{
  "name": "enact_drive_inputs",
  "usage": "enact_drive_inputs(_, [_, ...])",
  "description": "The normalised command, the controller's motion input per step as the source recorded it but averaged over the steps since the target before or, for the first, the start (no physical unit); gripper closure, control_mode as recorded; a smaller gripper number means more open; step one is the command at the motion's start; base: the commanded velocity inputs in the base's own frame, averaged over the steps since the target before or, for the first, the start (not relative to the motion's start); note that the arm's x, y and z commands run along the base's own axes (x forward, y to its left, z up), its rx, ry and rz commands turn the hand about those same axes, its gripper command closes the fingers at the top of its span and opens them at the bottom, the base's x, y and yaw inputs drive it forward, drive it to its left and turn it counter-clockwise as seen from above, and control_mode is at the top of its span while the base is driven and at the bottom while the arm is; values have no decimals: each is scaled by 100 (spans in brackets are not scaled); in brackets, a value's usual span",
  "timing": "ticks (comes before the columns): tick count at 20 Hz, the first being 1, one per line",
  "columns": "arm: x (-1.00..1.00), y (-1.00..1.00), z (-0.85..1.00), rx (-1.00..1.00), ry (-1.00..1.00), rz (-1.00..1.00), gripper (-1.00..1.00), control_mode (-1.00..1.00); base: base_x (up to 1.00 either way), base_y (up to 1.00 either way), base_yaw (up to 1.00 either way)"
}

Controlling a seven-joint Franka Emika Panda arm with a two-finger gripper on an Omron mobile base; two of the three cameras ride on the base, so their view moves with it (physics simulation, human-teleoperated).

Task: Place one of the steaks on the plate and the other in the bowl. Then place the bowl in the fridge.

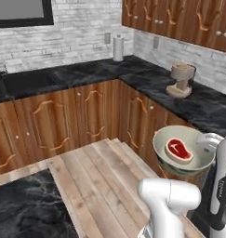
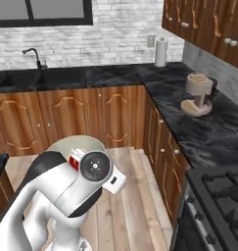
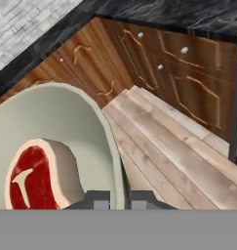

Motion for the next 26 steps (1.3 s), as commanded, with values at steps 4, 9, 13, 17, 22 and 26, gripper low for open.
enact_drive_inputs(4, [0, 0, 0, 0, 0, 0, 100, 100, 100, 0, 15])
enact_drive_inputs(9, [0, 0, 0, 0, 0, 0, 100, 100, 100, 7, 36])
enact_drive_inputs(13, [0, 0, 0, 0, 0, 0, 100, 100, 46, 0, 91])
enact_drive_inputs(17, [0, 0, 0, 0, 0, 0, 100, 100, 40, 0, 97])
enact_drive_inputs(22, [0, 0, 0, 0, 0, 0, 100, 100, 100, -32, 67])
enact_drive_inputs(26, [0, 0, 0, 0, 0, 0, 100, 100, 100, -15, 56])
